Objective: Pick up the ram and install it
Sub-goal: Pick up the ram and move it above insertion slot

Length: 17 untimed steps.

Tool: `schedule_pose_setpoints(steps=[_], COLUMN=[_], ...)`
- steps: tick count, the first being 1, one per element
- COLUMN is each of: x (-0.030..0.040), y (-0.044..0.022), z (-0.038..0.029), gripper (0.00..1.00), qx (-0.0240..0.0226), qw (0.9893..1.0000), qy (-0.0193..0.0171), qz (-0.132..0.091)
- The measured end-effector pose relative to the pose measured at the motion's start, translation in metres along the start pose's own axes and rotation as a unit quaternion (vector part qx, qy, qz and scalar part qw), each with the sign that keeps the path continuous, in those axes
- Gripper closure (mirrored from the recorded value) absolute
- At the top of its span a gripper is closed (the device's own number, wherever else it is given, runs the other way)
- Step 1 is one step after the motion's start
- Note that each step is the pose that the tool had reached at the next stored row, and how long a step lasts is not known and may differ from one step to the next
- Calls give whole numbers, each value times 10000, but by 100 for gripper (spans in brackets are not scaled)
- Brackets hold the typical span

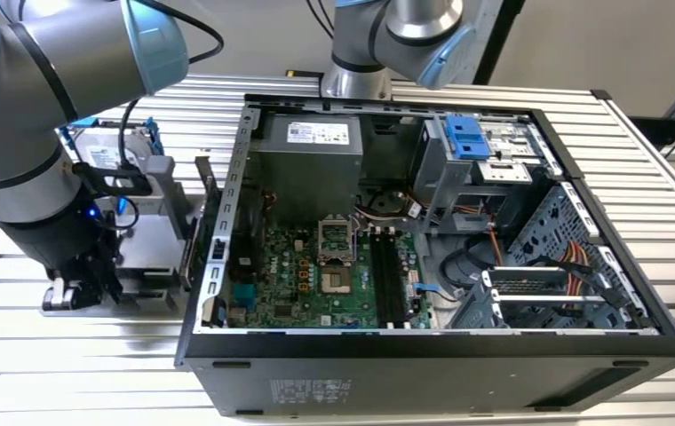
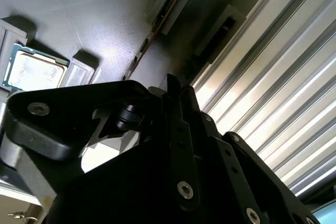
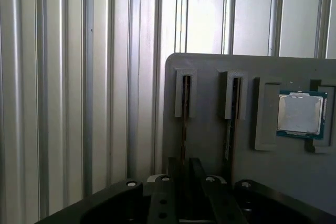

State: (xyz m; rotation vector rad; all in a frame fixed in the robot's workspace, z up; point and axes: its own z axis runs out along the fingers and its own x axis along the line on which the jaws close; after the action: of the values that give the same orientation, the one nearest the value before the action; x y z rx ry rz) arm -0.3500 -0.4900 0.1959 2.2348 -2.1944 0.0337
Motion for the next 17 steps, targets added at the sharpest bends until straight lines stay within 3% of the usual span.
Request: schedule_pose_setpoints(steps=[17], x=[0], y=[0], z=[6], gripper=[100], qx=[0], qw=[10000], qy=[0], qz=[-2])
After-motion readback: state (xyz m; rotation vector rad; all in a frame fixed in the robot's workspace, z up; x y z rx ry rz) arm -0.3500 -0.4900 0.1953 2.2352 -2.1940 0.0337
